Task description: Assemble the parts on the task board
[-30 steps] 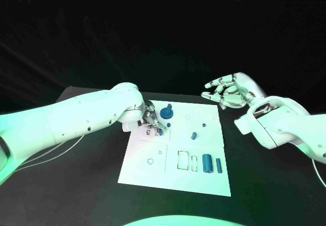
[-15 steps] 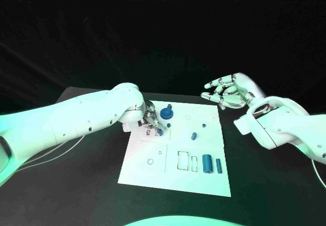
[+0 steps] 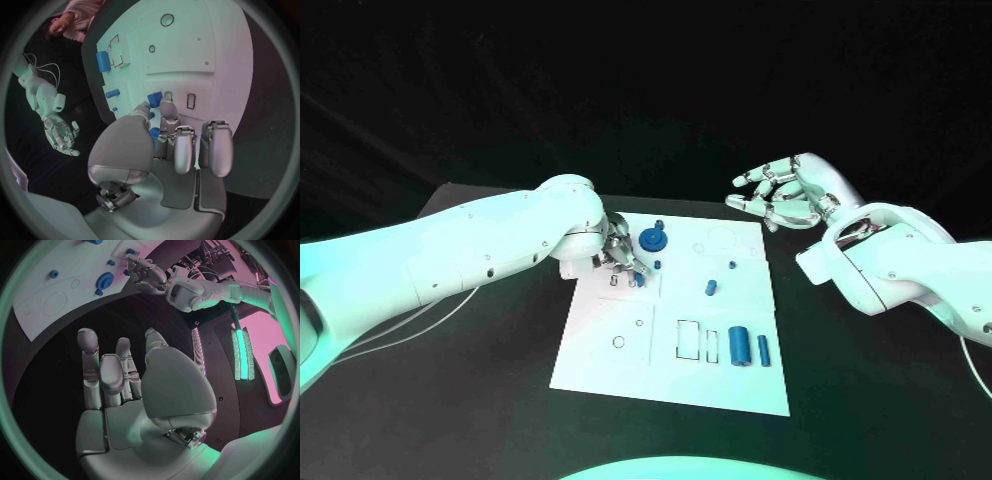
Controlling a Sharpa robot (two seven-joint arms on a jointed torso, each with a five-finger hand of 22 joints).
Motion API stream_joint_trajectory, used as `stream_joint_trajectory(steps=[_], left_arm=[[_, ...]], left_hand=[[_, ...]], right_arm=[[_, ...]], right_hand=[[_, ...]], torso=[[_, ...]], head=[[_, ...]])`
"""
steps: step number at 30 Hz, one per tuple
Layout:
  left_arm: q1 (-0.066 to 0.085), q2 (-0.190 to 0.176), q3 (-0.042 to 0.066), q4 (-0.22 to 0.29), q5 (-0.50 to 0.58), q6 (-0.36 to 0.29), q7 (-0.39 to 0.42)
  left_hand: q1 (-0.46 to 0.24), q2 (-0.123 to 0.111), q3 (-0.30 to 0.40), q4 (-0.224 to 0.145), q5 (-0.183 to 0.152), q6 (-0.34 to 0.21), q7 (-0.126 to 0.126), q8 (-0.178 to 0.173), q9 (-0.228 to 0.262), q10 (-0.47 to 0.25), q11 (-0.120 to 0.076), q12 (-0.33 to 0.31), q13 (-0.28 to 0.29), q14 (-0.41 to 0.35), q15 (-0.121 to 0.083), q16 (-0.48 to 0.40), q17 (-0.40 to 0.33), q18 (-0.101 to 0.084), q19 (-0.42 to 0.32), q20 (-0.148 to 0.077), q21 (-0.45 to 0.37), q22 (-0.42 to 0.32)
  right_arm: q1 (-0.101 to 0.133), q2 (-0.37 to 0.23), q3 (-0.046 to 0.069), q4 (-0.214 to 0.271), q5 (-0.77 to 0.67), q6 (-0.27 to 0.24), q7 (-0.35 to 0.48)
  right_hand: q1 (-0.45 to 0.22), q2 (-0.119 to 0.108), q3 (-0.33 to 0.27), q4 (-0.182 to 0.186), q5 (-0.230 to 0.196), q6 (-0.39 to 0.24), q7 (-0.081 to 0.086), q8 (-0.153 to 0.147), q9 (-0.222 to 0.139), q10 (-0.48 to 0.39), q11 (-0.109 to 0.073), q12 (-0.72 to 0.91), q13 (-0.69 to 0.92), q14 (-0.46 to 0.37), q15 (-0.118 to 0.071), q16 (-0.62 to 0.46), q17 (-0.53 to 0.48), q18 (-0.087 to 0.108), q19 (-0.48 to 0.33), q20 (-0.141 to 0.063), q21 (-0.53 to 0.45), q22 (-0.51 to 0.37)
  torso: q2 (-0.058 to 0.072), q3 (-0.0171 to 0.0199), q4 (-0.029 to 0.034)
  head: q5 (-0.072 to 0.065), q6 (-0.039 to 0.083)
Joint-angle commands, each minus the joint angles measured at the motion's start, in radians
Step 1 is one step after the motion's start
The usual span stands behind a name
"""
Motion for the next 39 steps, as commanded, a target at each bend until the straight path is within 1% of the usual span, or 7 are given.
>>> stream_joint_trajectory(steps=[1, 8, 16, 19, 25, 33, 39], left_arm=[[0.0, 0.004, 0.0, 0.0, 0.006, 0.019, -0.024], [0.0, 0.005, 0.001, 0.0, 0.01, 0.022, -0.019], [0.0, 0.005, 0.001, 0.001, 0.033, 0.012, -0.011], [0.0, 0.003, 0.001, 0.002, 0.046, 0.004, -0.008], [0.0, -0.001, 0.001, 0.005, 0.057, -0.014, -0.002], [0.0, -0.015, 0.001, 0.021, 0.077, -0.05, 0.006], [0.0, -0.048, 0.002, 0.064, 0.102, -0.104, 0.035]], left_hand=[[0.016, 0.004, 0.009, -0.001, 0.002, -0.002, -0.005, 0.006, 0.001, 0.0, -0.003, 0.004, 0.001, 0.087, -0.009, 0.006, 0.2, -0.009, 0.033, -0.005, 0.004, 0.142], [0.075, 0.008, 0.049, -0.005, 0.004, -0.007, -0.007, 0.006, 0.001, -0.005, -0.006, -0.002, -0.001, 0.087, -0.012, 0.005, 0.198, -0.009, 0.032, -0.006, 0.004, 0.142], [0.211, 0.001, 0.187, -0.045, 0.012, -0.023, -0.011, 0.003, 0.001, -0.017, -0.011, -0.027, -0.013, 0.086, -0.018, 0.005, 0.198, -0.009, 0.031, -0.01, 0.002, 0.141], [0.25, -0.031, 0.289, -0.061, 0.012, -0.033, -0.002, 0.006, 0.005, -0.021, -0.006, -0.05, -0.03, 0.086, -0.013, 0.005, 0.198, -0.008, 0.029, -0.01, 0.001, 0.141], [0.218, -0.118, 0.536, -0.085, 0.007, -0.041, 0.007, 0.033, 0.03, -0.006, 0.005, -0.066, -0.04, 0.087, -0.004, 0.007, 0.2, -0.008, 0.029, -0.005, 0.002, 0.143], [0.175, -0.145, 0.635, -0.123, 0.004, -0.044, 0.008, 0.052, 0.047, 0.004, 0.002, -0.06, -0.032, 0.087, -0.005, 0.008, 0.201, -0.009, 0.031, -0.003, 0.003, 0.147], [0.156, -0.17, 0.681, -0.162, 0.002, -0.04, 0.007, 0.064, 0.057, 0.016, 0.001, -0.048, -0.017, 0.089, -0.007, 0.013, 0.208, -0.011, 0.035, -0.005, 0.007, 0.154]], right_arm=[[0.0, 0.0, 0.0, 0.002, -0.007, 0.013, 0.001], [0.0, 0.001, 0.0, 0.001, -0.007, 0.014, 0.001], [0.0, 0.001, 0.0, 0.0, -0.007, 0.014, 0.001], [0.0, 0.001, 0.0, -0.001, -0.007, 0.014, 0.001], [0.0, 0.002, 0.0, -0.002, -0.007, 0.013, 0.002], [-0.001, 0.001, 0.0, -0.004, -0.007, 0.012, 0.002], [-0.001, -0.001, 0.0, -0.006, -0.007, 0.012, 0.002]], right_hand=[[-0.001, 0.006, 0.001, -0.003, 0.006, -0.007, -0.001, 0.001, 0.001, -0.007, 0.003, -0.007, -0.001, -0.007, 0.001, -0.005, -0.001, 0.013, -0.004, 0.001, -0.006, -0.001], [-0.001, 0.007, 0.002, -0.003, 0.007, -0.006, -0.001, 0.001, 0.002, -0.007, 0.003, -0.007, -0.001, -0.007, 0.001, -0.006, -0.001, 0.013, -0.004, 0.002, -0.006, -0.001], [0.0, 0.009, 0.003, -0.004, 0.009, -0.006, -0.001, 0.002, 0.002, -0.007, 0.003, -0.007, -0.003, -0.007, 0.001, -0.006, -0.001, 0.012, -0.003, 0.002, -0.006, -0.001], [0.0, 0.009, 0.003, -0.004, 0.009, -0.006, -0.001, 0.002, 0.002, -0.007, 0.003, -0.007, -0.003, -0.007, 0.001, -0.006, -0.001, 0.012, -0.003, 0.002, -0.006, -0.001], [0.0, 0.009, 0.003, -0.004, 0.009, -0.006, -0.001, 0.002, 0.002, -0.007, 0.003, -0.007, -0.003, -0.007, 0.001, -0.006, -0.001, 0.012, -0.003, 0.002, -0.006, -0.001], [0.002, 0.01, 0.004, -0.004, 0.011, -0.006, -0.002, 0.003, 0.002, -0.007, 0.003, -0.007, -0.004, -0.007, 0.001, -0.007, -0.002, 0.013, -0.004, 0.002, -0.009, -0.003], [0.002, 0.01, 0.004, -0.004, 0.011, -0.006, -0.002, 0.003, 0.002, -0.007, 0.003, -0.007, -0.004, -0.007, 0.001, -0.007, -0.002, 0.013, -0.004, 0.002, -0.009, -0.003]], torso=[[0.0, -0.0002, 0.0008], [0.0, 0.0002, 0.0003], [0.0, 0.0001, 0.0014], [0.0, -0.0002, 0.0014], [0.0, -0.0002, 0.0017], [-0.002, 0.0004, 0.0031], [-0.002, 0.0004, 0.0043]], head=[[-0.001, -0.001], [-0.001, -0.001], [-0.001, -0.003], [-0.001, -0.004], [-0.001, -0.003], [0.001, -0.001], [0.003, 0.002]])
